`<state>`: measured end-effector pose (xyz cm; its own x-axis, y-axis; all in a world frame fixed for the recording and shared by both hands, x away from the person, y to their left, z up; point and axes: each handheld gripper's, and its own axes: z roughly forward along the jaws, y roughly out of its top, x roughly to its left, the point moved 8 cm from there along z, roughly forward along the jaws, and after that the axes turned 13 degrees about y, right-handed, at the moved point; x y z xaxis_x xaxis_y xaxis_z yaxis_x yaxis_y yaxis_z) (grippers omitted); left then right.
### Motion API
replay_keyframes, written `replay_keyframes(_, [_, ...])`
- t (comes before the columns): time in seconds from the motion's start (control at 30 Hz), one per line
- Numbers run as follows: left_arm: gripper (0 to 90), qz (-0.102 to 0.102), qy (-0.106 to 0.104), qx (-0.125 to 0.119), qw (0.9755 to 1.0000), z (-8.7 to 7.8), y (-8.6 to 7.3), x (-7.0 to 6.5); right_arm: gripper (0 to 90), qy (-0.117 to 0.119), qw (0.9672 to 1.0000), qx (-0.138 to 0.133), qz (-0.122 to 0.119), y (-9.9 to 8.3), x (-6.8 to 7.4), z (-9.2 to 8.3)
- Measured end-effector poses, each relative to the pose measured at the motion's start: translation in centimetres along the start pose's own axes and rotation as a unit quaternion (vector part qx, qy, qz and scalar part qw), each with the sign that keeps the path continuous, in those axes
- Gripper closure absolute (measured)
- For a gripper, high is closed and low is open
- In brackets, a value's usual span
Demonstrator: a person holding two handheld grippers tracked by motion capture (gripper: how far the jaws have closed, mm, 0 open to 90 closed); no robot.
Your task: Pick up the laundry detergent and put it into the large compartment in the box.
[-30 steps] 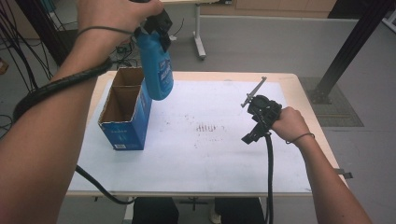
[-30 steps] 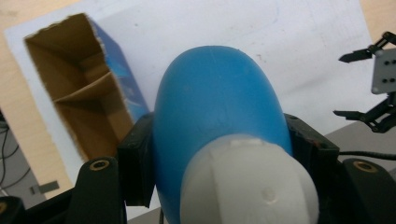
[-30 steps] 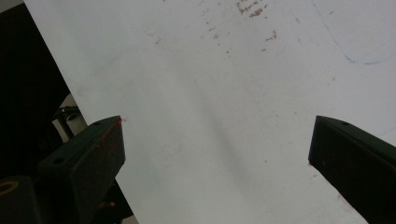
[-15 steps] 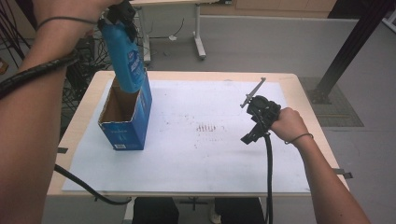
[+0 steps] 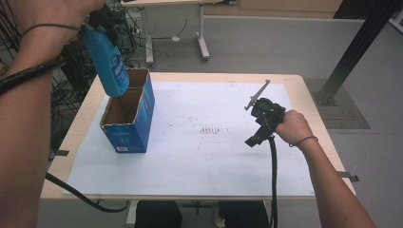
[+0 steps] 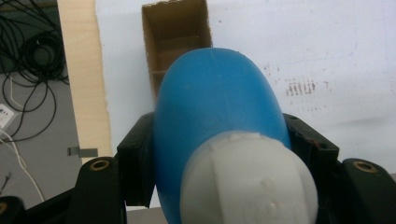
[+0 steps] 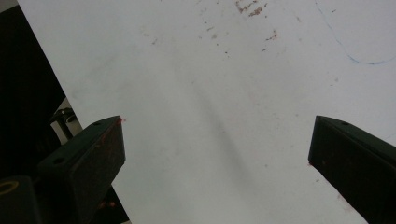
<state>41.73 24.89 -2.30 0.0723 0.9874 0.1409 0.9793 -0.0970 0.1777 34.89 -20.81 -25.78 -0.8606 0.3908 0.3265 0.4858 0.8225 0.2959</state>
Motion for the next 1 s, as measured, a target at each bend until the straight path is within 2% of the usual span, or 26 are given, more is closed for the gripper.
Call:
replay_keyframes(0.13, [37.0, -0.002, -0.006, 0.003, 1.0000, 0.7, 0.0, 0.4, 3.9, 0.000, 1.0000, -0.002, 0.001, 0.0, -0.1, 0.1])
replay_keyframes(0.37, [37.0, -0.001, -0.002, 0.008, 1.0000, 2.1, -0.1, 0.4, 4.0, 0.000, 1.0000, 0.003, 0.002, 0.1, -0.1, 0.3])
replay_keyframes(0.47, [37.0, -0.003, -0.005, 0.015, 0.9999, 3.3, -0.1, 0.6, 3.8, 0.000, 1.0000, 0.002, 0.001, 0.1, -0.1, 0.3])
replay_keyframes(0.63, [37.0, -0.004, -0.006, 0.022, 0.9997, 4.1, -0.1, 0.8, 3.9, 0.002, 1.0000, 0.002, 0.003, 0.1, -0.2, 0.4])
replay_keyframes(1.0, [37.0, 0.004, 0.001, 0.040, 0.9992, 7.0, -0.2, 0.0, 3.8, 0.003, 1.0000, 0.003, 0.002, 0.3, -0.2, 0.8])
